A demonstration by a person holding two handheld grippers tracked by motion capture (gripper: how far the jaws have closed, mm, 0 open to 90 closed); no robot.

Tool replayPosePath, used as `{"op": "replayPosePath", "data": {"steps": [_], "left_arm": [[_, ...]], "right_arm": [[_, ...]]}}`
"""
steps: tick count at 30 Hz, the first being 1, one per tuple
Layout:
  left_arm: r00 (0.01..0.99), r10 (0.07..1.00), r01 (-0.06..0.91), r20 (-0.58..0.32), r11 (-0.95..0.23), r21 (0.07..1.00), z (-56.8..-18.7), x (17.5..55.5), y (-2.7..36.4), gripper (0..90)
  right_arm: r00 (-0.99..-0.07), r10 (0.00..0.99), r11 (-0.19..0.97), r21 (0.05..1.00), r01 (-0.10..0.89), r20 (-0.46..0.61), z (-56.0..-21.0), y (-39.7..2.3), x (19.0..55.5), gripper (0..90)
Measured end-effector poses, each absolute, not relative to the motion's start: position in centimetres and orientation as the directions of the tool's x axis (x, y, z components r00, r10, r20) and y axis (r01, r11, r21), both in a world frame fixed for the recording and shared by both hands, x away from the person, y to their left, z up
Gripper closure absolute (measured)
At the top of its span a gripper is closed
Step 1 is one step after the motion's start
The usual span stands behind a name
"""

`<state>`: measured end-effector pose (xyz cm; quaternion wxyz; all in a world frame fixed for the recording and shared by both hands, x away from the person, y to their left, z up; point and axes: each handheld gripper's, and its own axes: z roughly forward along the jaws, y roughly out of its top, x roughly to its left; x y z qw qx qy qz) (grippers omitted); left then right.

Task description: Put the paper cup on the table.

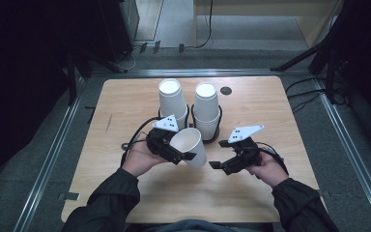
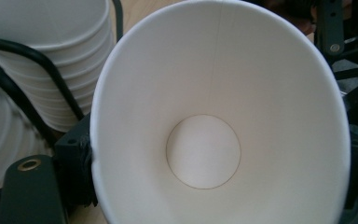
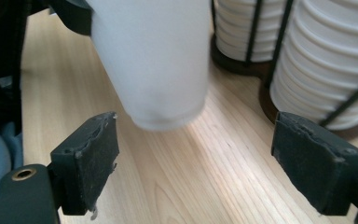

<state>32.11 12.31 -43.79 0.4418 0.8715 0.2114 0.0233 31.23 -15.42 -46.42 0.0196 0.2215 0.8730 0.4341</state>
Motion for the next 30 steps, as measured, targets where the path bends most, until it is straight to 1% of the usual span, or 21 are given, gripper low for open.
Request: {"op": "replayPosePath", "data": {"steps": [10,13,20,22,24,27,30], "left_arm": [[0.900,0.409,0.373,-0.154,-0.536,0.758,-44.0,32.5,13.5,15.3],[0.896,0.418,0.378,-0.153,-0.535,0.755,-44.0,32.5,14.1,15.3],[0.892,0.428,0.385,-0.145,-0.552,0.740,-44.3,32.7,15.3,15.3],[0.893,0.431,0.377,-0.129,-0.561,0.737,-44.3,32.7,15.5,15.2],[0.891,0.437,0.376,-0.122,-0.563,0.736,-44.3,32.7,15.9,15.2],[0.888,0.444,0.377,-0.119,-0.556,0.741,-44.1,32.8,16.6,15.2],[0.884,0.453,0.383,-0.120,-0.552,0.741,-44.0,32.8,17.2,15.2]], "right_arm": [[-0.875,0.457,0.492,0.773,0.399,0.161,-46.3,-17.0,31.9,15.6],[-0.860,0.481,0.488,0.763,0.424,0.171,-46.5,-17.5,32.2,18.1],[-0.846,0.514,0.490,0.760,0.428,0.145,-46.4,-17.9,32.3,18.5],[-0.842,0.521,0.492,0.757,0.429,0.139,-46.3,-18.3,32.4,18.5],[-0.838,0.533,0.481,0.773,0.413,0.116,-46.1,-18.8,32.5,18.9],[-0.825,0.548,0.446,0.786,0.427,0.138,-45.7,-19.7,32.8,19.1],[-0.818,0.561,0.456,0.777,0.435,0.128,-45.9,-20.2,33.0,19.1]]}}
